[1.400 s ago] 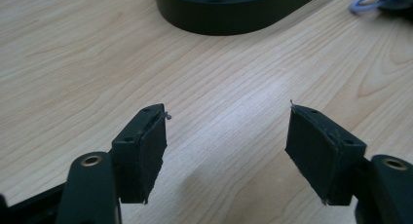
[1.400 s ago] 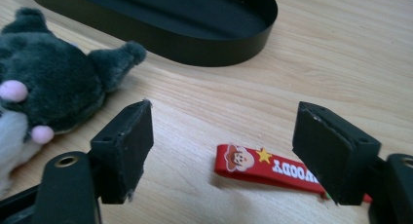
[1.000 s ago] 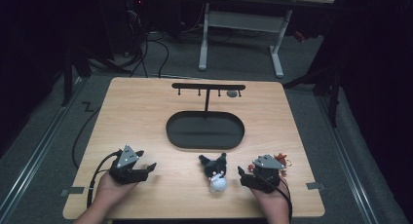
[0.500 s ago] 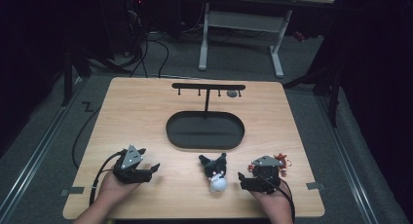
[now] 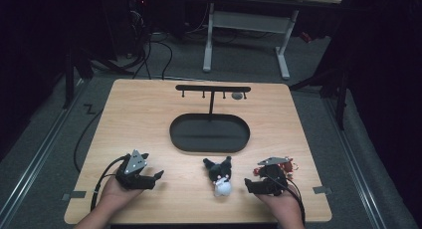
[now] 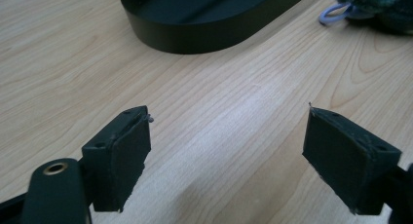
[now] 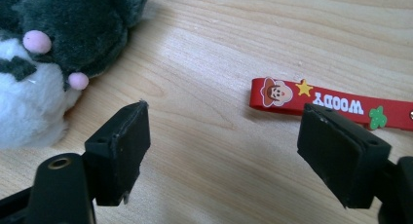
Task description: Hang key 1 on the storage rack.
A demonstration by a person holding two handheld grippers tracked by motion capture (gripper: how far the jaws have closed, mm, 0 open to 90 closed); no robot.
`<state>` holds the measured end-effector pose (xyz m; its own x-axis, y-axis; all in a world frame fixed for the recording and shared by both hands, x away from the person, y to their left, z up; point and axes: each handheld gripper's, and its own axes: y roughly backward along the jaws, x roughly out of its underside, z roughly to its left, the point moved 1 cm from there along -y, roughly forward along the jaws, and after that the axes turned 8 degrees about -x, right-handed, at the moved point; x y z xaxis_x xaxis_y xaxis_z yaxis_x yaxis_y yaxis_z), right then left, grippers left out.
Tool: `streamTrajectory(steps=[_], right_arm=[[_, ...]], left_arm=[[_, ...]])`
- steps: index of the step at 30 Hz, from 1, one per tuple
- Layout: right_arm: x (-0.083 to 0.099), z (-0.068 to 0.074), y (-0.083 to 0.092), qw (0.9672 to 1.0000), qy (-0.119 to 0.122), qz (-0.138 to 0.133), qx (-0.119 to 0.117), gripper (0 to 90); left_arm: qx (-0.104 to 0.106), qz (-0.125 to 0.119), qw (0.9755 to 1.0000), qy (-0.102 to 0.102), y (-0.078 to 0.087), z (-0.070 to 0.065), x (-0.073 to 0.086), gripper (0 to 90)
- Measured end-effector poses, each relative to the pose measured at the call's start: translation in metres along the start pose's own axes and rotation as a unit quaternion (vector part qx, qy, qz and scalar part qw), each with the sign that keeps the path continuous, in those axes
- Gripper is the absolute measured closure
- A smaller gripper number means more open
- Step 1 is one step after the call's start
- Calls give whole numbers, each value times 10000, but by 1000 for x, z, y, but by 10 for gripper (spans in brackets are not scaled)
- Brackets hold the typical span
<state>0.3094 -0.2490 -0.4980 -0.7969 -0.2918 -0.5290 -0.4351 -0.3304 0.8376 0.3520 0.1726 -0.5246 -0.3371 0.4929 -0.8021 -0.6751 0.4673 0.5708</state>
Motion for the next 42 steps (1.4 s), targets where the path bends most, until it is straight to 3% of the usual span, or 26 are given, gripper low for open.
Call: streamTrajectory(steps=[7, 16, 21, 26, 32, 34, 37, 42], right_arm=[[-3, 1, 2, 9998, 95, 168, -71, 254], [-8, 0, 6, 9994, 146, 281, -129, 283], [-8, -5, 9, 9986, -2, 467, -256, 307], [-4, -9, 13, 9981, 174, 575, -161, 310], [8, -14, 20, 9970, 112, 758, -51, 315], [11, -17, 22, 9966, 48, 812, -92, 362], [16, -21, 26, 9970, -118, 754, -109, 373], [20, -29, 30, 9968, -168, 776, -40, 374]], left_arm=[[-20, -8, 9999, 168, 3, 7, 6, 173], [29, -14, 9997, 222, 5, 8, 9, 174], [35, 7, 9998, 171, 5, 6, 8, 179], [5, 0, 9999, 120, 6, 3, 7, 182], [26, -30, 10000, 92, 7, 1, 6, 182], [47, -34, 9999, 96, 6, 1, 5, 186], [73, 32, 10000, 48, 4, 0, 6, 189], [78, 34, 9999, 82, 3, -1, 3, 195]])
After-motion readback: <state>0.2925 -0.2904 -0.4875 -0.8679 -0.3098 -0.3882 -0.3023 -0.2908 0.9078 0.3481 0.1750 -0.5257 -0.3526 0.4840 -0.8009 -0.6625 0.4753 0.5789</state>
